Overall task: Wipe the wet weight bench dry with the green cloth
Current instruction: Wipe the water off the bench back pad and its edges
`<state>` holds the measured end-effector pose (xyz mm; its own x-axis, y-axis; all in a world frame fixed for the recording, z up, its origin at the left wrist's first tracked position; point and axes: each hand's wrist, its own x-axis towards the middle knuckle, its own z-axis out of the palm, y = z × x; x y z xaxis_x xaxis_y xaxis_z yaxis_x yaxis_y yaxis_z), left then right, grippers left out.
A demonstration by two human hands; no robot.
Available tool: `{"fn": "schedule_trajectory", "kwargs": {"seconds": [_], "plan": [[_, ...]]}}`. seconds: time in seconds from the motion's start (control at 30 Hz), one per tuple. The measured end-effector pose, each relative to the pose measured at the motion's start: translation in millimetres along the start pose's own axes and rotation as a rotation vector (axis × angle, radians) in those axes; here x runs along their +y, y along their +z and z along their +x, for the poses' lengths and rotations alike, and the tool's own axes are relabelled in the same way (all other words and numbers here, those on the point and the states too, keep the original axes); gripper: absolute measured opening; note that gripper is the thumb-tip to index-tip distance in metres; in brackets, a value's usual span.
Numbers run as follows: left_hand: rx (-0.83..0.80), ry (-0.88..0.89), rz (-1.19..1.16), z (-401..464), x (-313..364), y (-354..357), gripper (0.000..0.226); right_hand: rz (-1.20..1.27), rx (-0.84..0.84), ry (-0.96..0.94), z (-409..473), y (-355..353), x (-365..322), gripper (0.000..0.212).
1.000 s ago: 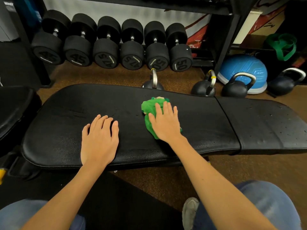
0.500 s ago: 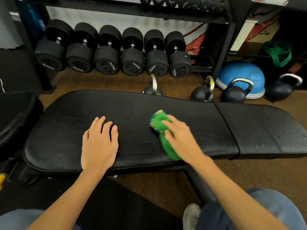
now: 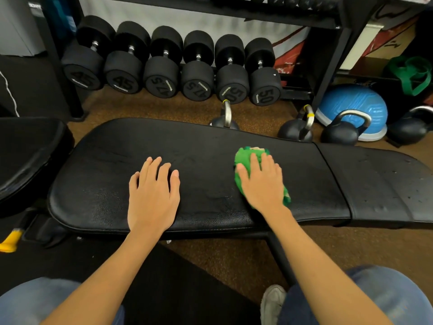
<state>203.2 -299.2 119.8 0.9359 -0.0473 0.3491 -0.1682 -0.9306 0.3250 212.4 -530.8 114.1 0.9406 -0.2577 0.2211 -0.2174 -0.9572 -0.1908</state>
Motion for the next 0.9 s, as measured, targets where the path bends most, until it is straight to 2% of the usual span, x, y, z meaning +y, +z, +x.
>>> {"fn": "schedule_trajectory", "kwargs": {"seconds": [0.17, 0.3, 0.47, 0.67, 0.77, 0.83, 0.9], "plan": [[-0.001, -0.013, -0.012, -0.1, -1.9, 2.0, 0.045, 0.112, -0.03, -0.176, -22.0, -1.4, -54.0, 0.062], [0.032, -0.021, -0.046, -2.6, -0.1, -1.1, 0.051, 0.216, -0.086, -0.342, -43.1, -2.4, -73.7, 0.057], [0.061, -0.039, -0.152, -5.0, 0.4, -4.2, 0.059, 0.33, -0.164, -0.536, -66.9, -11.7, -69.9, 0.05], [0.089, -0.051, -0.273, -7.4, 0.0, -8.6, 0.06, 0.42, -0.274, -0.594, -80.2, -33.7, -52.7, 0.038], [0.096, -0.062, -0.3, -8.3, 1.1, -10.3, 0.059, 0.567, -0.259, -0.502, -75.1, -54.7, -26.6, 0.035], [0.097, -0.074, -0.302, -8.5, 1.9, -10.7, 0.057, 0.606, -0.085, -0.312, -65.2, -65.7, 4.7, 0.032], [0.095, -0.076, -0.297, -8.4, 2.2, -10.4, 0.057, 0.544, 0.071, -0.103, -53.0, -67.6, 47.7, 0.03]]}}
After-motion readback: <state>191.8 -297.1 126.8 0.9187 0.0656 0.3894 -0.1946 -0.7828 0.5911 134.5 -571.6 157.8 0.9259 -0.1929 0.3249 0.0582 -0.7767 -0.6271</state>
